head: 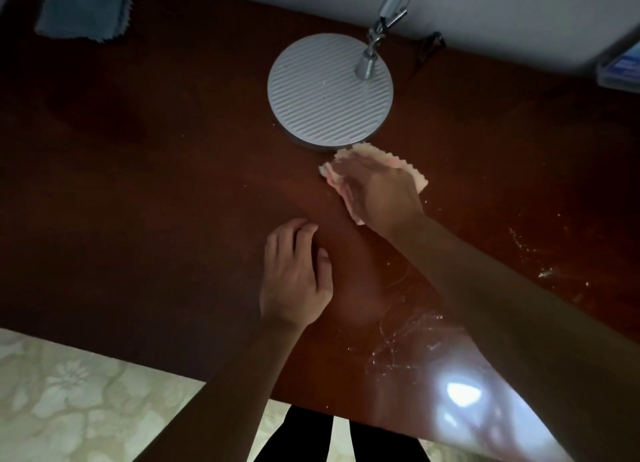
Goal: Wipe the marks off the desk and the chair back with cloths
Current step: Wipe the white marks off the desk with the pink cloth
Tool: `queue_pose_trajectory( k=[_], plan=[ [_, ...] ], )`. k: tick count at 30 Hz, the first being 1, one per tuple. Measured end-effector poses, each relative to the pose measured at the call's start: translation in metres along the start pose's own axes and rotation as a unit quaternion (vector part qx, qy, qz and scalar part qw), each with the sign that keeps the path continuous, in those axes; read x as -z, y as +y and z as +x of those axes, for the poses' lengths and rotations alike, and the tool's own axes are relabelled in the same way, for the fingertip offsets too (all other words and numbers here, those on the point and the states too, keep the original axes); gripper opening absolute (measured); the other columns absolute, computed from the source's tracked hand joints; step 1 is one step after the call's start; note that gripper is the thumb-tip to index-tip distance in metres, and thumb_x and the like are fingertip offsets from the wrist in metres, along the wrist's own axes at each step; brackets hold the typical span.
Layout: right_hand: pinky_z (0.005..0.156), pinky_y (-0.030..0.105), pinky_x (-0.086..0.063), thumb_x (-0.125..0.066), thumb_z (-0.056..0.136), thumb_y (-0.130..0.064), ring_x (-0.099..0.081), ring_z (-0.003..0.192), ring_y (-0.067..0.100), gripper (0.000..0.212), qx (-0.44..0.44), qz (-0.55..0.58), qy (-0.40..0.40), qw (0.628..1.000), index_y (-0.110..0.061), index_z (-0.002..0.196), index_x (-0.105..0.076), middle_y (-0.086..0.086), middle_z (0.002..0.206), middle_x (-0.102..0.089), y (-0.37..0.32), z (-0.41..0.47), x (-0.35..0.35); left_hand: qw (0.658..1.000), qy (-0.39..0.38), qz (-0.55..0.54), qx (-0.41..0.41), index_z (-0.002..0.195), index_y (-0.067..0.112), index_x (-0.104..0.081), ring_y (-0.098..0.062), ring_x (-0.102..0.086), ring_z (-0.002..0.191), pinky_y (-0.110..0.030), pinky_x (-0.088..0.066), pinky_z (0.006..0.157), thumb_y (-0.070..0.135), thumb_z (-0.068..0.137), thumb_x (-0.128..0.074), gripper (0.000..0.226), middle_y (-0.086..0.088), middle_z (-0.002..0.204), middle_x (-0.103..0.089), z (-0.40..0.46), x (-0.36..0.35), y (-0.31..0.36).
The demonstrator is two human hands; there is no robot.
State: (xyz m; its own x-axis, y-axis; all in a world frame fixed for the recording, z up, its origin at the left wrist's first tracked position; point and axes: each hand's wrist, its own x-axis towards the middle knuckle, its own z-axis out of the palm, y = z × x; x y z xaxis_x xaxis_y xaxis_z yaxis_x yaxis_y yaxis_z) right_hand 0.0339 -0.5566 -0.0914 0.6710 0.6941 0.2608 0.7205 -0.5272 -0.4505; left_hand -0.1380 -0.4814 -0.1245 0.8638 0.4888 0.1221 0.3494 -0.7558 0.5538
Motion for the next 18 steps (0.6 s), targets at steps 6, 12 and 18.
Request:
queue_pose_trajectory(
  k=[6, 12, 18],
  plan=[
    [0.079, 0.045, -0.054, -0.044, 0.090, -0.036, -0.068, 0.088, 0.037, 0.039, -0.116, -0.076, -0.039, 0.990, -0.023, 0.115, -0.070, 0.013, 0.102, -0.073, 0.031, -0.026, 0.033, 1.000, 0.007, 0.000, -0.006, 0.117, 0.002, -0.061, -0.027, -0.047, 0.116, -0.041, -0.043, 0.101, 0.020, 0.090, -0.051, 0.034, -0.014, 0.122, -0.057, -0.001, -0.001, -0.002],
    [0.074, 0.042, -0.051, -0.035, 0.096, -0.034, -0.066, 0.076, 0.040, 0.040, -0.211, -0.123, -0.016, 0.970, -0.027, 0.117, -0.069, 0.017, 0.086, -0.072, 0.073, -0.043, 0.055, 1.000, 0.009, -0.004, -0.004, 0.118, 0.003, -0.060, -0.024, -0.045, 0.117, -0.040, -0.043, 0.102, 0.016, 0.093, -0.049, 0.030, -0.013, 0.123, -0.056, -0.004, -0.002, -0.002],
    [0.070, 0.037, -0.051, -0.049, 0.095, -0.027, -0.068, 0.073, 0.035, 0.030, -0.193, -0.116, 0.016, 0.974, -0.025, 0.116, -0.070, 0.013, 0.084, -0.074, 0.072, -0.054, 0.052, 1.000, 0.015, 0.001, -0.007, 0.117, 0.004, -0.061, -0.024, -0.045, 0.116, -0.036, -0.040, 0.103, 0.016, 0.093, -0.050, 0.029, -0.012, 0.123, -0.056, -0.003, -0.003, -0.002]
  ],
)
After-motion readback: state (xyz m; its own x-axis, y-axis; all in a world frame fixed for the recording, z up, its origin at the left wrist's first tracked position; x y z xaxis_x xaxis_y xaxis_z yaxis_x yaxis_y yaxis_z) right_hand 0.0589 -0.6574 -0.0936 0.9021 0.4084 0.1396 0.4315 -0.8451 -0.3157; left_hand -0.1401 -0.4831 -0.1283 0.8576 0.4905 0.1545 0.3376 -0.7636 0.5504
